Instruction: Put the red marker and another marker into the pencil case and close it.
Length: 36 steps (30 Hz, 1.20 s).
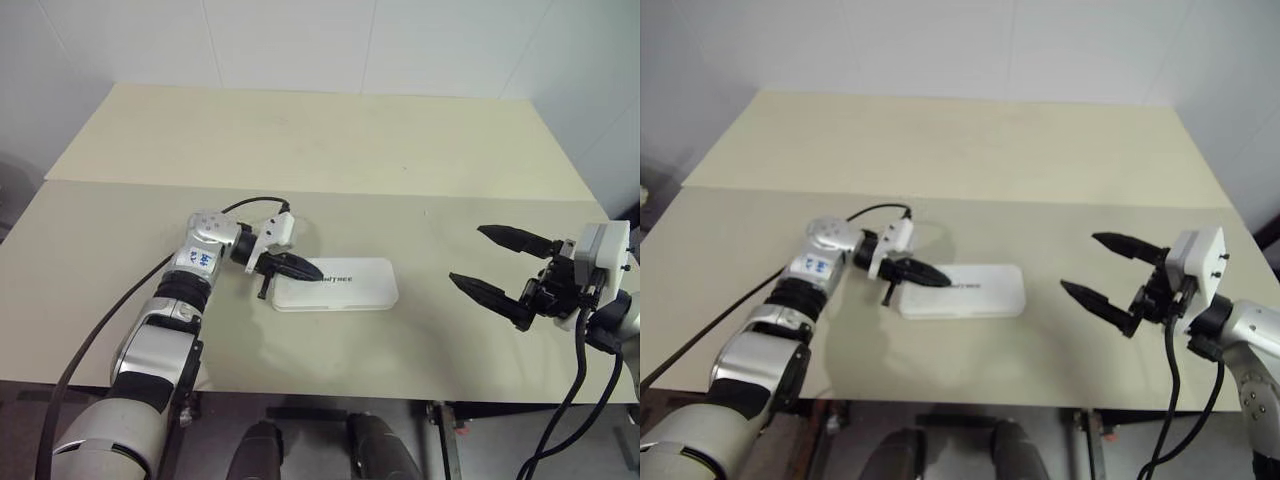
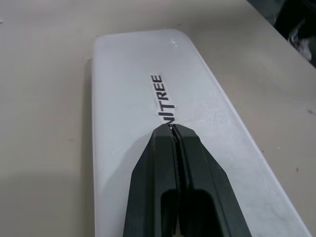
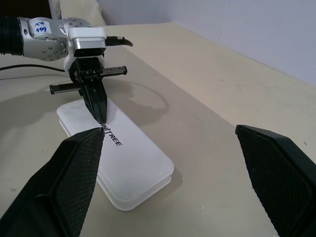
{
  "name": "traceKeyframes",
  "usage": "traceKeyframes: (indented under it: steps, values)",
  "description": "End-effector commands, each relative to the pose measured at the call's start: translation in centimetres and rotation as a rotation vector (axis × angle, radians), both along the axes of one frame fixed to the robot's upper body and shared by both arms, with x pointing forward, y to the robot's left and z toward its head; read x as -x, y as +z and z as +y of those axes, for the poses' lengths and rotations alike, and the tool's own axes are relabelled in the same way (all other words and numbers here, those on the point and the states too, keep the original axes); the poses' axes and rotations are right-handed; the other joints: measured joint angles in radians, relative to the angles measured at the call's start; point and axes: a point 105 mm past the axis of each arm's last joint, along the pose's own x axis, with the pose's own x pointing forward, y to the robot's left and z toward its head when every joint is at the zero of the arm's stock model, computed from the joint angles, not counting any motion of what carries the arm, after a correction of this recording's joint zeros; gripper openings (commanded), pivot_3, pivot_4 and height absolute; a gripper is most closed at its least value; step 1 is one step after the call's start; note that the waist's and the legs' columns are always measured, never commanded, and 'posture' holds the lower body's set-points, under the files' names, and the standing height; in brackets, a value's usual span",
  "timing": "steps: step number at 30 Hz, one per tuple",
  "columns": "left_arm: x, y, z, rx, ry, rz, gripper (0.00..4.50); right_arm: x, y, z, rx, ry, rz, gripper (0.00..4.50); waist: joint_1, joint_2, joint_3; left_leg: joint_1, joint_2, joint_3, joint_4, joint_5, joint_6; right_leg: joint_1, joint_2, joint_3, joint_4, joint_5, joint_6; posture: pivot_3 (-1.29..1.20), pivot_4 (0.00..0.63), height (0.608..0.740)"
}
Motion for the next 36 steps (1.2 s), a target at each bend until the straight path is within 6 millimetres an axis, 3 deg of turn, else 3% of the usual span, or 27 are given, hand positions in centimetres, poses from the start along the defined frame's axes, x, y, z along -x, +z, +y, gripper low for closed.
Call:
traceKeyframes:
  steps: [1,7,11,19,22,30,33,36]
  values:
    - [0.2,-2.4,0.8,-0.181,-0.006,0.007,0.03,0.4,0.8,0.1,0.012,0.006,-0.048,4.5,-0.001,0.0,0.0,0.004,0.0,0.0,0.0,0.0,0.0,0.004,0.0,0.0,-0.001,0.0,0.0,0.0,0.15,0.74]
    - [-0.5,-2.8,0.8,-0.26,0.006,-0.078,0.03,0.2,0.8,0.3,0.011,0.011,-0.051,4.5,-0.004,0.0,0.0,0.011,0.0,0.002,-0.001,0.0,0.002,0.014,0.001,0.003,-0.009,0.0,0.0,0.0,0.15,0.74]
    - [-0.9,-2.2,0.4,-0.216,0.03,-0.107,0.03,0.0,0.8,0.4,0.012,0.016,-0.053,4.5,-0.006,0.0,-0.001,0.012,0.0,0.003,-0.001,0.003,0.006,0.018,0.001,0.004,-0.017,0.001,-0.006,0.0,0.15,0.74]
    - [-0.9,1.3,0.3,0.101,0.091,-0.105,0.03,-0.6,0.8,0.7,0.01,0.035,-0.057,4.5,-0.021,0.0,0.0,0.012,0.0,0.005,-0.001,0.005,0.009,0.02,0.0,0.007,-0.023,0.004,-0.009,0.0,0.15,0.74]
    - [-0.8,2.6,0.9,0.224,0.138,-0.104,0.03,-1.0,0.8,0.9,0.012,0.051,-0.055,4.5,-0.027,-0.001,0.0,0.005,0.0,0.005,-0.002,0.005,0.009,0.011,-0.001,0.007,-0.019,0.013,0.007,0.0,0.15,0.74]
    - [-0.3,6.7,3.0,0.525,0.235,-0.202,0.03,-2.5,1.4,1.2,0.024,0.097,-0.065,4.5,-0.026,-0.001,0.0,0.004,0.001,0.004,-0.014,0.004,0.008,0.005,-0.001,0.004,-0.018,0.009,0.002,0.0,0.15,0.74]
    - [0.2,8.5,5.0,0.658,0.278,-0.317,0.61,-2.7,1.6,1.0,0.04,0.111,-0.061,4.5,-0.025,-0.001,0.0,0.004,0.001,0.003,-0.015,0.004,0.008,0.005,-0.001,0.003,-0.018,0.008,0.001,0.0,0.15,0.74]
    - [1.6,8.5,6.4,0.685,0.243,-0.336,1.6,-3.0,1.8,0.7,0.053,0.117,-0.059,4.5,-0.026,-0.001,0.0,0.005,0.001,0.003,-0.015,0.004,0.008,0.005,-0.002,0.002,-0.018,0.008,0.001,0.0,0.15,0.74]
